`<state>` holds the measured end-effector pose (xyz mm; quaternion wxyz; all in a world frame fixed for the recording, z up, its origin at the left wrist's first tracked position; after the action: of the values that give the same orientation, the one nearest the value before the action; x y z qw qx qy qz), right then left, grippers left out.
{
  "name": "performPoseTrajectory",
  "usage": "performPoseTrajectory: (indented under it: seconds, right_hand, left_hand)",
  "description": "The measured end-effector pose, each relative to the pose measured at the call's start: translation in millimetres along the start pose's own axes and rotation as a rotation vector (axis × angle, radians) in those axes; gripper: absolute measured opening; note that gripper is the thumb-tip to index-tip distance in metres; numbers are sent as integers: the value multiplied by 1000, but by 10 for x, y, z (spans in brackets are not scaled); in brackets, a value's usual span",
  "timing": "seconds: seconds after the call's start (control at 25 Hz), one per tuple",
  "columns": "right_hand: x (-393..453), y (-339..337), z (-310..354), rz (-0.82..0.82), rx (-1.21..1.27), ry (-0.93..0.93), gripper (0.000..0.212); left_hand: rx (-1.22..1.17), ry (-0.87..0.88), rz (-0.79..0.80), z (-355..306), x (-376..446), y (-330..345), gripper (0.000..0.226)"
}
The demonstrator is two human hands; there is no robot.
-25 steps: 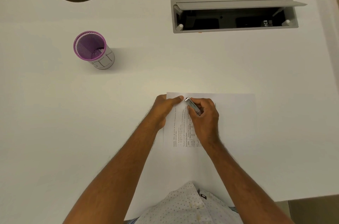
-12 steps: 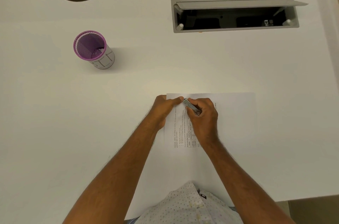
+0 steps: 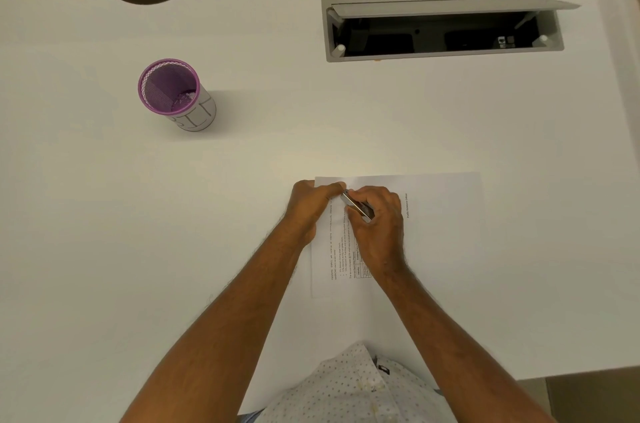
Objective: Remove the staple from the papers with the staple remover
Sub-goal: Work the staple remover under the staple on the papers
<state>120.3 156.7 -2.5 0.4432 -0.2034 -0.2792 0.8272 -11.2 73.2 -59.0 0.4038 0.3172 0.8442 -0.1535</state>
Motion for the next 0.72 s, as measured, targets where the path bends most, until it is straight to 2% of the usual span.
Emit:
performPoseTrajectory:
  seconds: [0.12, 0.28, 0.48, 0.72]
  right_hand:
    - [-12, 10, 13, -8, 1, 3, 19]
    - [-85, 65, 114, 25, -32, -91, 18]
    - [-12, -84, -21, 2, 110, 54, 28]
    - [18, -71, -33, -12, 126, 96, 31]
  left_hand:
    - [-13, -12, -21, 21, -2, 3, 10]
    - [-57, -33, -18, 10, 9, 1, 14]
    - [-45, -40, 6, -3, -24, -9, 12]
    - [23, -42, 23, -23, -47, 1, 15]
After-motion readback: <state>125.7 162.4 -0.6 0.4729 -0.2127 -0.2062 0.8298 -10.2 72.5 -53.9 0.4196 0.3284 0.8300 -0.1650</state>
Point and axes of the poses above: each hand's wrist, its own x-axis towards the middle knuckle, its own y-axis out of the palm, z = x × y, the point moved 8 cm from there along x, towards the middle knuckle
